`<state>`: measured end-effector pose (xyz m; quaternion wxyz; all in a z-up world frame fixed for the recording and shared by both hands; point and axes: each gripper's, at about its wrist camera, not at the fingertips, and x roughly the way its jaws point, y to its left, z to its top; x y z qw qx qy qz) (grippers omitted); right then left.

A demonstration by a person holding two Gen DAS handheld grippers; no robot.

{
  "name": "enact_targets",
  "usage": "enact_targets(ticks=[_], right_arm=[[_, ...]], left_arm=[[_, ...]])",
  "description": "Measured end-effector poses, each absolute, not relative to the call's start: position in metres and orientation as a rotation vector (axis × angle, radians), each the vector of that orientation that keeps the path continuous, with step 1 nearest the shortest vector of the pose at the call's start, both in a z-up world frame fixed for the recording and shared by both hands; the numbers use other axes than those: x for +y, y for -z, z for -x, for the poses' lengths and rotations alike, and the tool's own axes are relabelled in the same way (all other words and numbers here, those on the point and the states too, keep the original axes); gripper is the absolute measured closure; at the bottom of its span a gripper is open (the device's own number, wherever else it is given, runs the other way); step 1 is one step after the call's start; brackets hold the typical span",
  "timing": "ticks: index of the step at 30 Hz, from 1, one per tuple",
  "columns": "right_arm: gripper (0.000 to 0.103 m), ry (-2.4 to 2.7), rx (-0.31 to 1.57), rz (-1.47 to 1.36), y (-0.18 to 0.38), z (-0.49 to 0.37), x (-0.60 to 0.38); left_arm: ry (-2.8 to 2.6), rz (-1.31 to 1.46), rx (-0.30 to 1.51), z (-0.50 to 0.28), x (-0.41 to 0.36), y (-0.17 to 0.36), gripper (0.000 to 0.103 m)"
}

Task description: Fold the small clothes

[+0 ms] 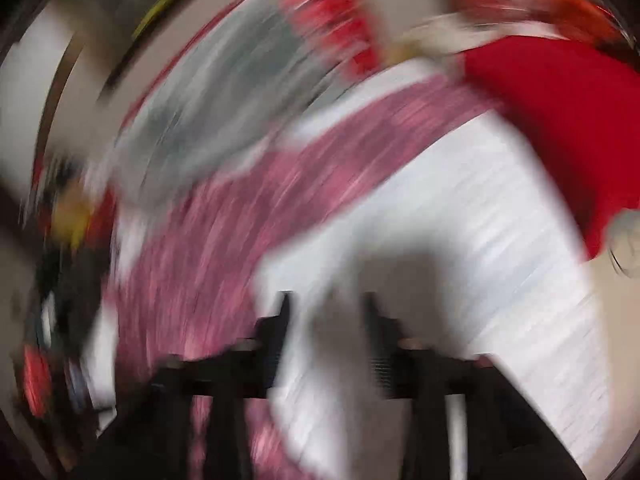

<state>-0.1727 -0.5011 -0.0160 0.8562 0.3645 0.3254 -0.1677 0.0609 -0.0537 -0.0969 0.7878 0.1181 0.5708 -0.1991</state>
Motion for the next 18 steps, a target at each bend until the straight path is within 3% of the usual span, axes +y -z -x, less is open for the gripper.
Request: enact_targets(ticks=[7, 14, 15, 16, 18], right_arm=[[0.041, 0.597, 0.531, -1.142, 0.061, 0.148, -0.668], [0.041, 0.628, 0.429, -1.282, 0.112, 0.099, -0.716], [0.045, 0.629, 0.415, -1.277, 0.115, 0.094, -0.719], [0.066, 0.623, 0.402, -1.275, 0.114, 0.091, -0.721], [0.096, 0.588, 0.347, -1.269, 0.108, 0.092, -0.725]], left_arm=[[0.476, -0.178, 1.244, -0.093, -0.090, 0.094, 0.048], [0.510, -0.212, 1.232, -0.111, -0.119, 0.075, 0.048], [0.516, -0.208, 1.224, -0.114, -0.123, 0.070, 0.048], [0.519, -0.204, 1.219, -0.119, -0.129, 0.068, 0.048], [0.534, -0.182, 1.201, -0.131, -0.145, 0.061, 0.048]])
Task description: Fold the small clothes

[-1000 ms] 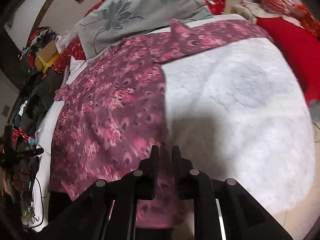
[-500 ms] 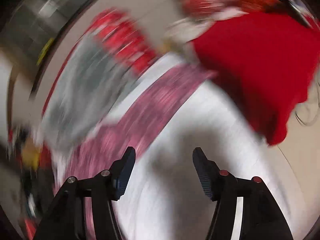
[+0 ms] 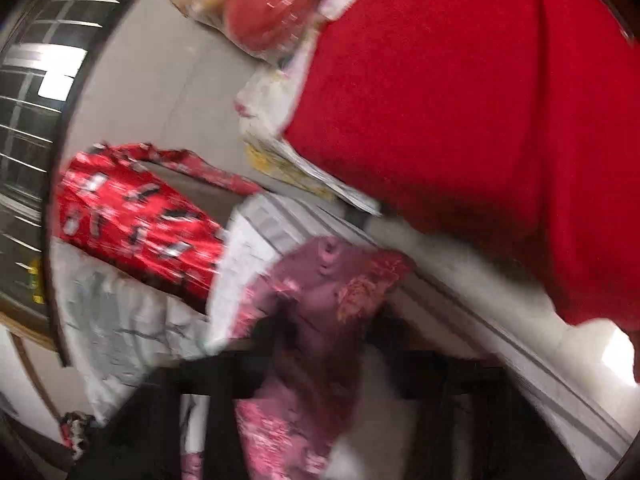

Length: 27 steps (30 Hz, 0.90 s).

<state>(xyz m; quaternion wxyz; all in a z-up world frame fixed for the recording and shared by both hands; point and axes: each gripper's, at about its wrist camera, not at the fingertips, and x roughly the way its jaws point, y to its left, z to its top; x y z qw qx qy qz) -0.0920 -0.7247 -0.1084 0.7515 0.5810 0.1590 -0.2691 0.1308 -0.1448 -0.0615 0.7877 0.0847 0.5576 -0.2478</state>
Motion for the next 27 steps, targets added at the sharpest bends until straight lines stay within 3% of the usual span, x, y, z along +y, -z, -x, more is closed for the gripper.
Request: enact_targets(ticks=[4, 8, 15, 22, 27], right_arm=[[0.097, 0.596, 0.323, -1.143, 0.071, 0.104, -0.732], [0.097, 0.683, 0.270, -1.039, 0.035, 0.132, -0.743], [0.097, 0.807, 0.415, -1.016, 0.043, 0.127, -0.734], [0.096, 0.566, 0.451, -0.822, -0.016, 0.062, -0.660], [0.096, 0.381, 0.534, -0.767, -0.025, -0.002, -0.579]], left_arm=[[0.567, -0.132, 1.159, -0.148, -0.166, 0.049, 0.047], [0.581, -0.071, 1.141, -0.162, -0.179, 0.048, 0.038], [0.507, -0.016, 1.228, -0.186, -0.183, 0.086, 0.037], [0.563, 0.133, 1.204, -0.201, -0.161, 0.064, 0.037], [0.552, 0.148, 1.192, -0.215, -0.137, 0.064, 0.037]])
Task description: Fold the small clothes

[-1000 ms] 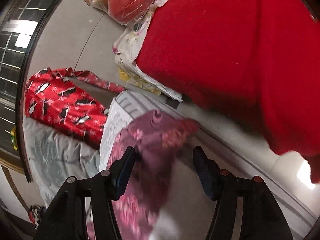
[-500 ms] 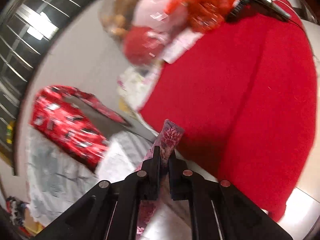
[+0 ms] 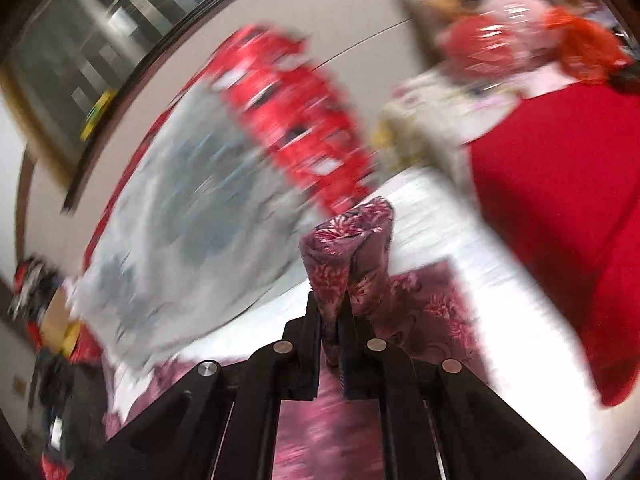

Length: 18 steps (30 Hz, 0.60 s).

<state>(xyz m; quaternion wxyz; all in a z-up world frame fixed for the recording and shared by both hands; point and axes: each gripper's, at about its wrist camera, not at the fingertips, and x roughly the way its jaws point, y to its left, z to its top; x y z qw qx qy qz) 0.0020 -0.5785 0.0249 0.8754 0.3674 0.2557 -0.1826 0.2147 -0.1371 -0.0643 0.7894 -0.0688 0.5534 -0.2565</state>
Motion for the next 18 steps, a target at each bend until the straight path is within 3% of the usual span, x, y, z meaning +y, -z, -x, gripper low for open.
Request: enact_targets(ticks=[6, 18], right_arm=[[0.096, 0.203, 0.646, -0.668, -0.021, -0.078, -0.473], [0.091, -0.091, 0.780, -0.517, 0.007, -0.152, -0.275]], left_arm=[[0.564, 0.198, 1.189, -0.223, -0.107, 0.069, 0.037], [0.597, 0.334, 1.184, -0.246, -0.055, 0.061, 0.037]])
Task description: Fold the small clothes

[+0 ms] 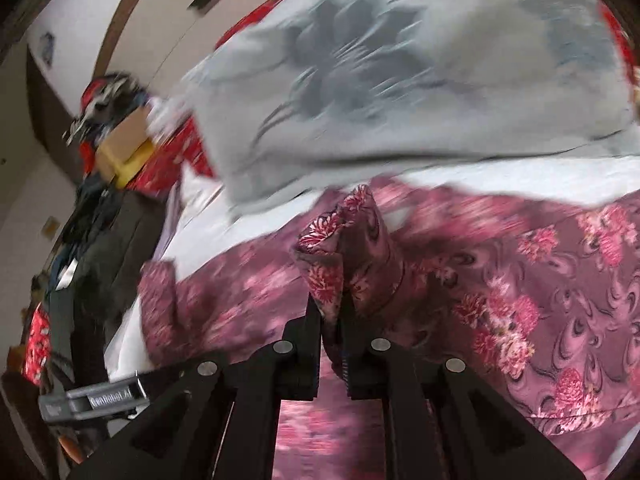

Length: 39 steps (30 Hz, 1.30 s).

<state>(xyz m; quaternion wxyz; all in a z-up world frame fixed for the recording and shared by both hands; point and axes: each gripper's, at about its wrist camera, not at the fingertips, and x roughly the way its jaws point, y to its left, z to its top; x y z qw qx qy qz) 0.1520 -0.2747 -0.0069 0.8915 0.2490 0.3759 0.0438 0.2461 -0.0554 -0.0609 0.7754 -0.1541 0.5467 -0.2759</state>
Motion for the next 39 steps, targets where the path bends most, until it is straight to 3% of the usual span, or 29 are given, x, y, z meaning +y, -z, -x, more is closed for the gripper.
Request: enact_targets(ticks=[6, 10, 13, 15, 16, 17, 18, 26, 31, 32, 33, 34, 35, 37, 39], right_arm=[[0.075, -0.140, 0.927, -0.417, 0.046, -0.147, -0.216], [0.052, -0.138, 0.895, -0.350, 0.033, -0.110, -0.217], [0.051, -0.092, 0.874, -0.356, 0.026, -0.076, -0.244], [0.051, -0.040, 0.865, -0.382, 0.023, -0.058, -0.265], [0.051, -0.013, 0.860, -0.395, 0.022, -0.049, -0.276], [0.051, 0.023, 0.852, -0.415, 0.021, -0.040, -0.289], [0.051, 0.061, 0.841, -0.433, 0.020, -0.030, -0.303], [0.043, 0.350, 0.730, -0.599, 0.015, 0.015, -0.407], [0.042, 0.388, 0.731, -0.757, 0.046, -0.001, -0.443], [0.043, 0.368, 0.745, -0.788, 0.054, -0.007, -0.444], [0.053, 0.339, 0.765, -0.813, 0.062, -0.013, -0.445], [0.091, 0.314, 0.778, -0.818, 0.066, -0.018, -0.442], [0.097, 0.306, 0.782, -0.783, 0.064, -0.023, -0.438], [0.098, 0.325, 0.728, -0.735, 0.051, -0.018, -0.433], [0.098, 0.349, 0.691, -0.720, 0.046, -0.011, -0.434]], left_arm=[[0.697, 0.416, 1.233, -0.245, -0.059, 0.066, 0.036], [0.750, 0.378, 1.278, -0.240, -0.083, 0.074, 0.036], [0.748, 0.312, 1.278, -0.234, -0.106, 0.076, 0.026], [0.724, 0.281, 1.223, -0.230, -0.119, 0.069, 0.025], [0.717, 0.277, 1.199, -0.229, -0.123, 0.067, 0.029], [0.712, 0.274, 1.182, -0.228, -0.126, 0.065, 0.054], [0.696, 0.254, 1.157, -0.227, -0.129, 0.063, 0.095], [0.480, 0.292, 0.966, -0.234, -0.071, 0.026, 0.099], [0.447, 0.326, 1.043, -0.244, -0.054, 0.046, 0.099], [0.446, 0.319, 1.051, -0.245, -0.054, 0.049, 0.099], [0.439, 0.306, 1.057, -0.245, -0.056, 0.050, 0.099], [0.441, 0.299, 1.054, -0.245, -0.057, 0.050, 0.099], [0.446, 0.293, 1.049, -0.241, -0.059, 0.047, 0.098], [0.437, 0.273, 1.050, -0.240, -0.060, 0.046, 0.098], [0.394, 0.211, 1.087, -0.242, -0.064, 0.053, 0.092]])
